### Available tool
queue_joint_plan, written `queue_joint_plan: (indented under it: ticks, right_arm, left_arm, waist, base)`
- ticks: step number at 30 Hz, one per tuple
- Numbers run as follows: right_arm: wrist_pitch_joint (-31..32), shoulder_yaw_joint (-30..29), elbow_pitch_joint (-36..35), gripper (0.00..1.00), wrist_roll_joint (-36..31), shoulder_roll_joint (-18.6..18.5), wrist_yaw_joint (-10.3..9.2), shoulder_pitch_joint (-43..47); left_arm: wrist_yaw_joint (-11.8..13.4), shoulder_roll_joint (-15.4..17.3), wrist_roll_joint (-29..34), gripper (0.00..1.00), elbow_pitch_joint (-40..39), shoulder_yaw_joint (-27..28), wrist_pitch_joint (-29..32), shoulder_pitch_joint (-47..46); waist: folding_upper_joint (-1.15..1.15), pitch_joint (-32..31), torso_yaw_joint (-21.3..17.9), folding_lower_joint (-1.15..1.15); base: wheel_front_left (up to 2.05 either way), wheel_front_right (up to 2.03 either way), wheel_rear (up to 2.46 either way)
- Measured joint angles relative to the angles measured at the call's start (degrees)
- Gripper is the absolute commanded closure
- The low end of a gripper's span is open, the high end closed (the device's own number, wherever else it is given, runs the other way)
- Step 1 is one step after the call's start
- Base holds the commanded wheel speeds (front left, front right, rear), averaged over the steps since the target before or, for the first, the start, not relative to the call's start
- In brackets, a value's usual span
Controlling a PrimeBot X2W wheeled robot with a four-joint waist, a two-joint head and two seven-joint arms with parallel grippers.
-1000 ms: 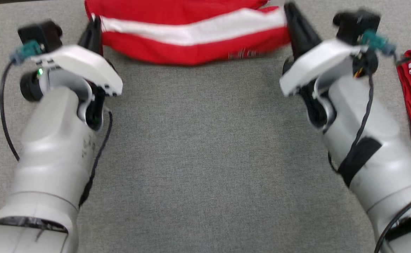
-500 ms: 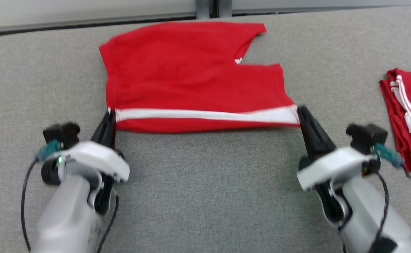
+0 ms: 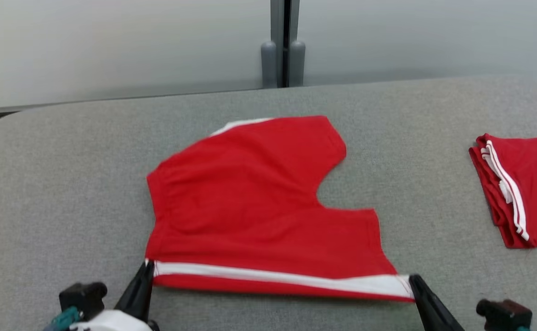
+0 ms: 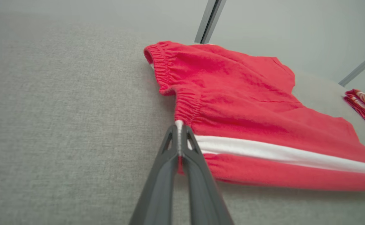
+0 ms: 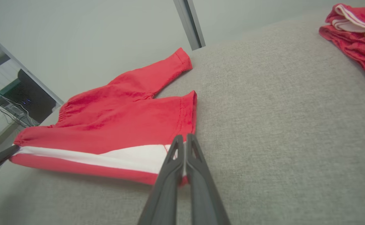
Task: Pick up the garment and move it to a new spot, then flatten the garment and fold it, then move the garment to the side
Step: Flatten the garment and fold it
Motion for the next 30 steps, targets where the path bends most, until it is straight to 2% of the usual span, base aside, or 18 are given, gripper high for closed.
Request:
queue_joint_plan:
  ticks: [7, 10, 16, 23, 30]
  right_arm:
    - [10.01, -6.15, -11.35, 1.00, -3.77, 2.75, -0.01, 12.32]
    - [13.96, -7.84, -15.15, 1.00, -4.75, 3.94, -0.01, 16.10]
    - [18.45, -10.48, -20.97, 1.00, -6.49, 5.28, -0.01, 19.64]
    - [19.30, -11.39, -20.93, 1.00, -7.08, 5.05, -0.01, 15.64]
    - [17.22, -11.20, -14.91, 1.00, -6.69, 1.49, -0.01, -2.21]
  left_arm:
    - [4.78, 3.60, -2.91, 1.00, -18.38, 0.02, 10.92, 13.58]
    - [6.80, 5.60, -3.00, 1.00, -23.77, 0.40, 14.35, 17.28]
    - [9.82, 6.71, -3.25, 1.00, -30.36, 0.33, 18.87, 20.40]
    - [10.46, 5.83, -4.36, 1.00, -31.14, -0.16, 20.25, 19.03]
    - [8.08, 3.63, -6.71, 1.00, -28.62, 0.92, 19.13, 9.17]
  waist:
    - [0.00, -3.75, 0.26, 0.00]
    - [0.00, -5.05, 0.30, 0.00]
    - [0.00, -6.04, 0.41, 0.00]
    - [0.00, -4.79, 0.89, 0.00]
    - [0.00, 1.05, 2.65, 0.00]
  base:
    - [0.00, 0.00, 0.00]
    - [0.00, 0.00, 0.00]
    - [0.00, 0.00, 0.00]
    - [0.00, 0.00, 0.00]
    - [0.00, 0.00, 0.00]
